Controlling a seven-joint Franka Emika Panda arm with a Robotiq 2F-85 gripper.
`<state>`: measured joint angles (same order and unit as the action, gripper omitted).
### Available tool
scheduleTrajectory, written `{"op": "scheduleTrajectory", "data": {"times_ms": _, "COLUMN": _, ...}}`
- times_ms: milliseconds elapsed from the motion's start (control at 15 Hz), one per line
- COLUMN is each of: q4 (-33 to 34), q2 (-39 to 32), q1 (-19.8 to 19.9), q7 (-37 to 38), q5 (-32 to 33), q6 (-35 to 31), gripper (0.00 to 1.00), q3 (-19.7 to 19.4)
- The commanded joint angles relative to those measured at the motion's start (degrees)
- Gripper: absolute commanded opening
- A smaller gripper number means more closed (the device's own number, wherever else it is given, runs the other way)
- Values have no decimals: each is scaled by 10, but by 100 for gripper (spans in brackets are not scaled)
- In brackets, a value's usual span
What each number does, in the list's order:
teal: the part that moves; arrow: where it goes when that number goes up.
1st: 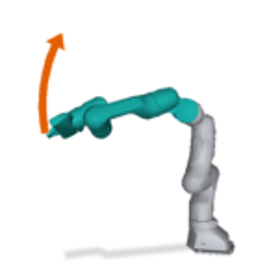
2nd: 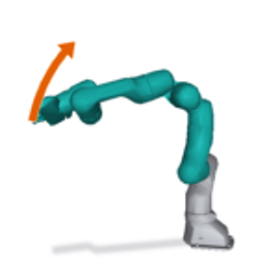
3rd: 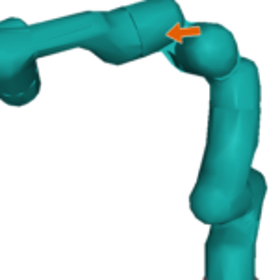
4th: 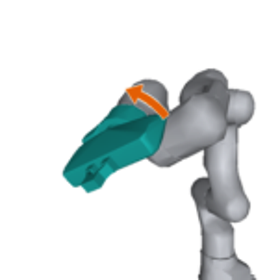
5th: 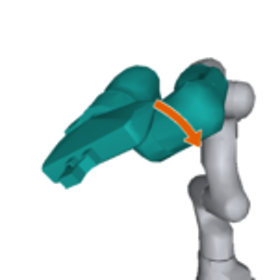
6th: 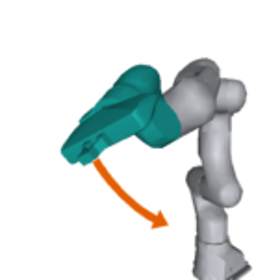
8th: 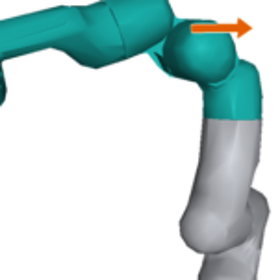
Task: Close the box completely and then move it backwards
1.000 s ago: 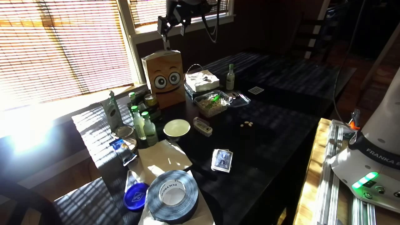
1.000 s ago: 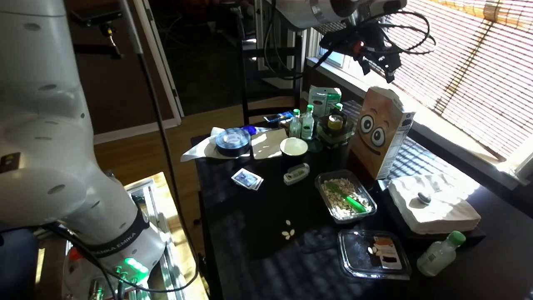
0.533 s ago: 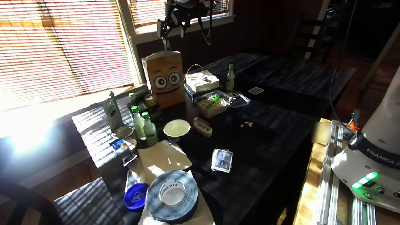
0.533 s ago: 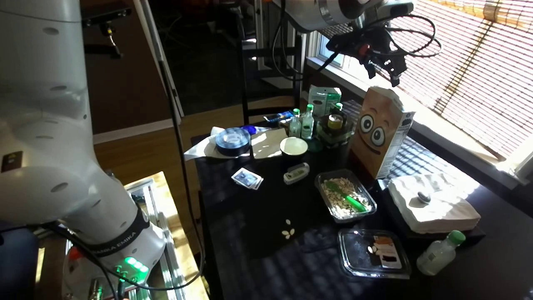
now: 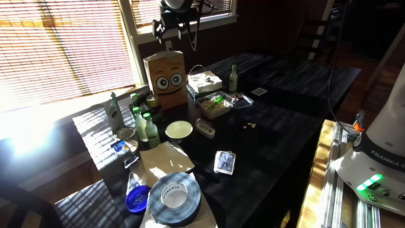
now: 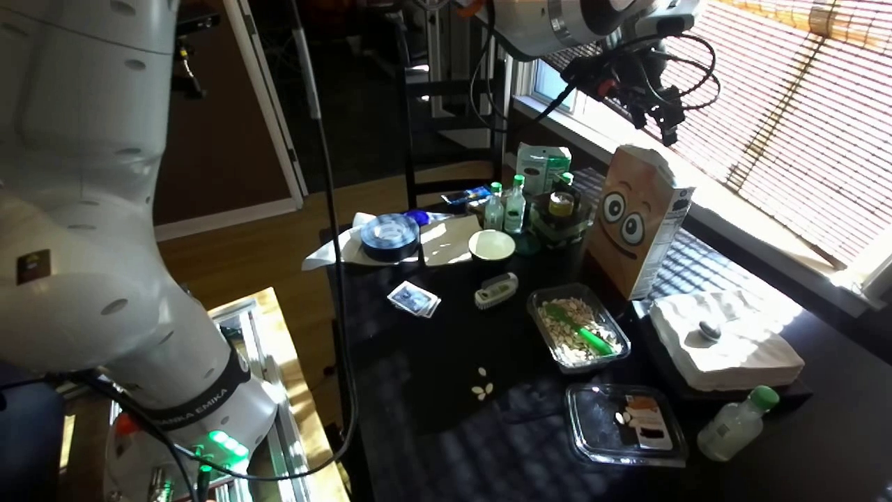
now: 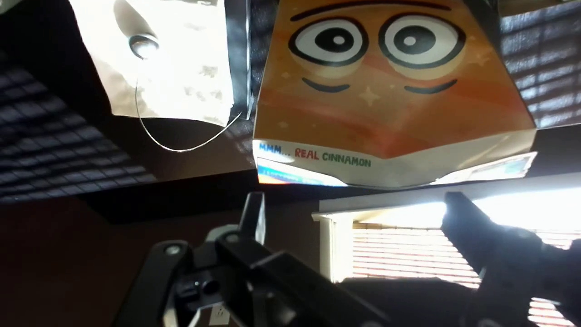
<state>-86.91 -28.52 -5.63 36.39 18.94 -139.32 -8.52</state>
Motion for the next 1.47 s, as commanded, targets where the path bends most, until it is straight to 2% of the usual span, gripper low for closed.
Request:
{"op": "scheduleTrajectory", "data": {"times_ms": 0, "q4": 125, "q2": -79, "q1": -18, "q7": 23, "q5": -4, "q6": 90, "gripper": 100, "q3": -23}}
{"op": "scheduleTrajectory", "data": {"times_ms": 267, "q4": 221, "q2": -143, "q1": -8, "q7": 19, "q5": -17, "q6": 173, "gripper": 100, "q3": -21}}
{"op": "scheduleTrajectory", "data": {"times_ms": 667, "q4": 337, "q2": -221, "q1": 11, "q7": 15, "q5": -41, "q6": 212, "gripper": 100, "q3": -20}}
{"op": "scheduleTrajectory", "data": {"times_ms": 867, "q4": 381, "q2": -244, "q1": 20, "q7": 7, "q5": -55, "q6": 241, "gripper": 100, "q3": -16}}
{"op": "scheduleTrajectory", "data": {"times_ms": 1200, "q4": 450, "q2": -279, "q1": 30, "q7": -39, "q5": -89, "q6": 388, "gripper": 100, "q3": -3}}
{"op": "scheduleTrajectory", "data": {"times_ms": 1400, "q4": 475, "q2": -301, "q1": 36, "q7": -35, "q5": -104, "q6": 407, "gripper": 100, "q3": 9}}
